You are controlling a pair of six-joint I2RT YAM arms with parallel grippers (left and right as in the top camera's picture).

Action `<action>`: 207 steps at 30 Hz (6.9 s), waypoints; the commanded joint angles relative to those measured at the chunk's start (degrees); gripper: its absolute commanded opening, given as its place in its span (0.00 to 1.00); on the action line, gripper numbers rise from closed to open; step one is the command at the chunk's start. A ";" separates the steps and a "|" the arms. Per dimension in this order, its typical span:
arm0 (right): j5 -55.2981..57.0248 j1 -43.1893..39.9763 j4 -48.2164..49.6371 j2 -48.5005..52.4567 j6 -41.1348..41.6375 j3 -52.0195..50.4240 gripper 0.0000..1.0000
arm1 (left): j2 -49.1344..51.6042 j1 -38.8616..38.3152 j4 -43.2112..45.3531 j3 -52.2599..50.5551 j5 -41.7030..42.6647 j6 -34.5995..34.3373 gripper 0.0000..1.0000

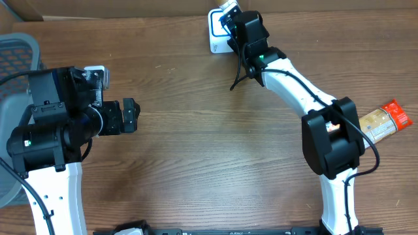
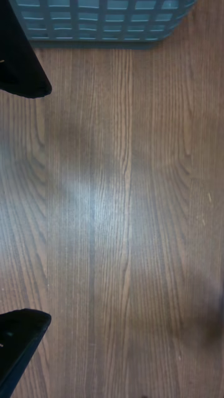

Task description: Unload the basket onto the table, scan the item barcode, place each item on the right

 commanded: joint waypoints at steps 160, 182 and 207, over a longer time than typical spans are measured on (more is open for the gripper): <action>-24.52 -16.28 2.27 -127.45 45.07 -101.39 1.00 | 0.20 0.20 0.24 0.94 0.61 0.63 1.00; -24.55 -16.28 2.21 -127.40 45.07 -101.39 1.00 | 0.20 0.20 0.24 0.94 0.61 0.63 1.00; -24.55 -16.28 2.21 -127.40 45.07 -101.39 1.00 | 0.20 0.20 0.24 0.94 0.61 0.63 1.00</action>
